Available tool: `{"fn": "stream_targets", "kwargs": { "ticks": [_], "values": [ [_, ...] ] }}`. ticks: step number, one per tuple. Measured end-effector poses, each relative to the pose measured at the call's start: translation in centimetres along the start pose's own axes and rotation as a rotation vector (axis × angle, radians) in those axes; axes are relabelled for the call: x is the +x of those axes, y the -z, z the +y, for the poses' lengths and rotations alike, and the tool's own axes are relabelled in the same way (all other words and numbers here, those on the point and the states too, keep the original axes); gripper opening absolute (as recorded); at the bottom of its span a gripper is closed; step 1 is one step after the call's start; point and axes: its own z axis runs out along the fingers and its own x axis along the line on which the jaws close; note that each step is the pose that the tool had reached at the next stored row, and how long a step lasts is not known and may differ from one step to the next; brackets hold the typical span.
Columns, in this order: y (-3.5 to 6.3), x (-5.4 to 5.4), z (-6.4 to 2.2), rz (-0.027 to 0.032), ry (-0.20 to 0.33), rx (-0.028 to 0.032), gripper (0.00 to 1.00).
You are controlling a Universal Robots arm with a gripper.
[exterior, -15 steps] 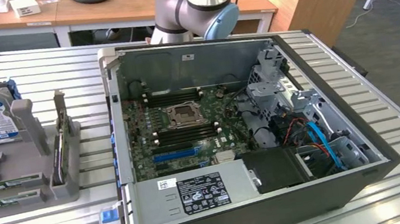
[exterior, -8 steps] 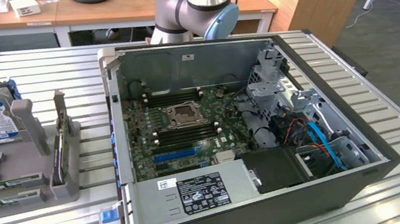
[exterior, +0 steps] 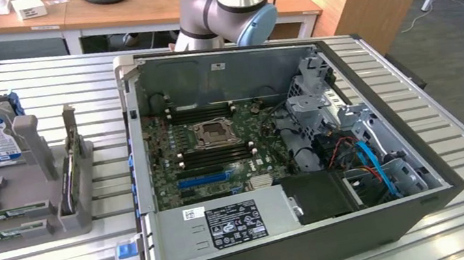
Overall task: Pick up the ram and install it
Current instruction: 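Pick up the ram and move it above insertion slot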
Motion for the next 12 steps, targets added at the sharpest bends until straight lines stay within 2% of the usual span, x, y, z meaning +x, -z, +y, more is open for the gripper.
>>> {"fn": "stream_targets", "kwargs": {
  "ticks": [5,12],
  "values": [
    [0.04,0.6,-0.03,0.0012,0.000,0.0001,0.24],
    [0.14,2.3,-0.10,0.0013,0.000,0.0000,0.24]
  ]
}}
